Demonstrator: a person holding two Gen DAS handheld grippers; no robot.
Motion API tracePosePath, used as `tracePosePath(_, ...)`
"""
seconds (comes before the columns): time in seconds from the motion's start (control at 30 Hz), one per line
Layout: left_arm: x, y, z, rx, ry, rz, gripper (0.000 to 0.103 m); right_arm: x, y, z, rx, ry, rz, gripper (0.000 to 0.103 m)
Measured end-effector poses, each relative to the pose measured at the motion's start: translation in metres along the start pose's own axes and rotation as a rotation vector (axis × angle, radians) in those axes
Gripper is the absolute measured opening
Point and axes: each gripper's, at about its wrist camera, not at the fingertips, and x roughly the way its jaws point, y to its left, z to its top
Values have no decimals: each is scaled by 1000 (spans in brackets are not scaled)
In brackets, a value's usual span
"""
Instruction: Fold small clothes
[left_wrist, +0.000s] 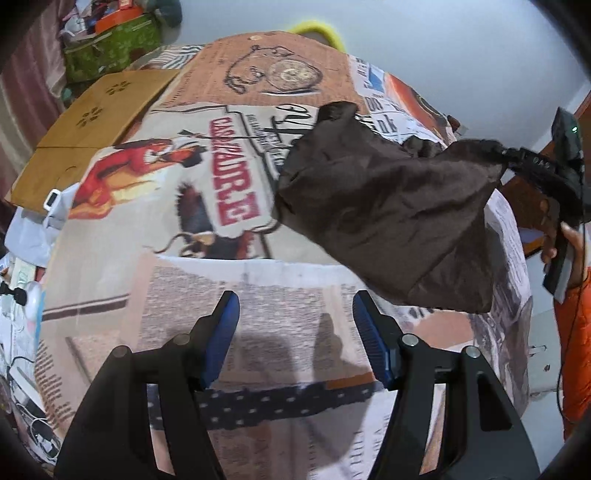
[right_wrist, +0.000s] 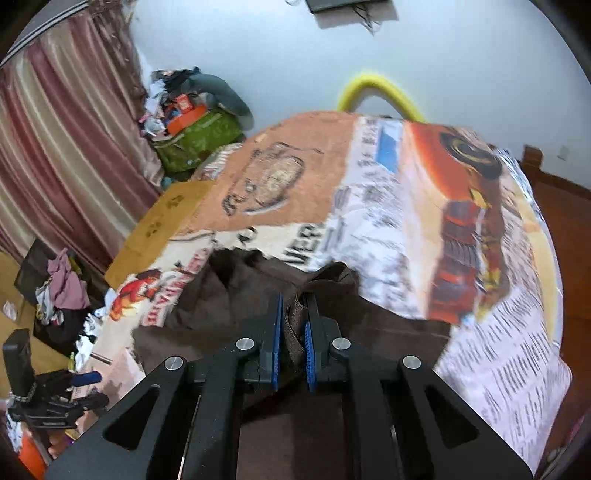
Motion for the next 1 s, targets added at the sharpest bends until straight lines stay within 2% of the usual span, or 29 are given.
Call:
tracePosePath(0.23,7,0,1,1,19,6,63,8,5,-4,-25,17,8,9)
tracePosePath(0.5,8,12,0,-18,13,7,63,-1,5,-5,-51,7,5,9)
tracePosePath(0.63,8,14,-2,-13,9,2,63,1,-16,-13,-35,45,-89,10)
tracePosePath(0.73,8,17,1,-10,5,6,63,9,-29,-21,-10,117,-141,19)
tracePosePath(0.8,8,19,4,-10,0,3,63,7,-33,-24,-1,134,-178,37)
tracePosePath(0.9,8,22,12,-4,-13,3,63,-7,-23,-18,-15,91,-194,48)
tracePosePath(1.0,8,25,17,4,-31,10,63,-14,3,-3,-50,56,-149,53)
